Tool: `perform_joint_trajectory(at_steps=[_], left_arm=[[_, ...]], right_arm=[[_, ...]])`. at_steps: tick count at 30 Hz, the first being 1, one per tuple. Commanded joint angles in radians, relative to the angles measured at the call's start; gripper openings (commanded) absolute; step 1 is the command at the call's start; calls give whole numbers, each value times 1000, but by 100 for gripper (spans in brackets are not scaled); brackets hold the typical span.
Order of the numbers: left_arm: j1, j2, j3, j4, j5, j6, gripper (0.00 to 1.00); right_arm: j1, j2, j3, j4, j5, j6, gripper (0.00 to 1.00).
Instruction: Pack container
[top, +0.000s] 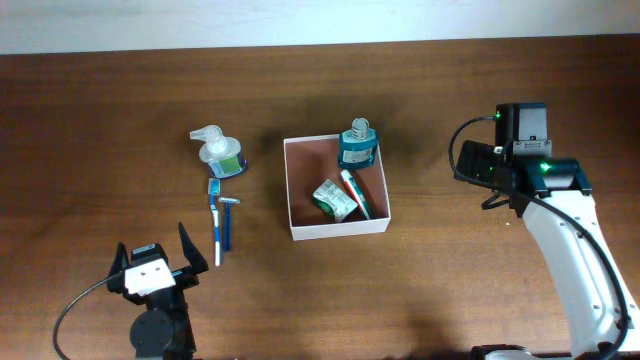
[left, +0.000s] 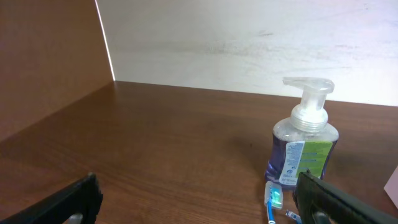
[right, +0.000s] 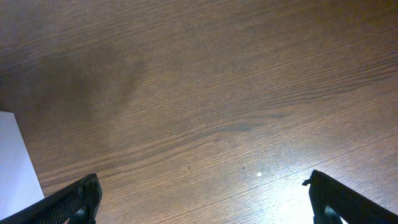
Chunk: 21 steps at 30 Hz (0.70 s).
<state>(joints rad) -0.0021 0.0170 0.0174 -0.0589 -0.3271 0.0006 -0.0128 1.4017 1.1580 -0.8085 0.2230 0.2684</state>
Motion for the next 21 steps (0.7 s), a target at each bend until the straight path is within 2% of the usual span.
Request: perform_joint_trajectory(at_steps=[1,18,21], left_arm=[[5,2,-6,2,-10,8,99],[5,2,-6,3,-7,8,99],[5,2,-6,3,67,8,99]], right_arm=[[-5,-3,13,0,-2,1,99],[-5,-3,13,0,-2,1,99],[-5,-3,13,0,-2,1,99]])
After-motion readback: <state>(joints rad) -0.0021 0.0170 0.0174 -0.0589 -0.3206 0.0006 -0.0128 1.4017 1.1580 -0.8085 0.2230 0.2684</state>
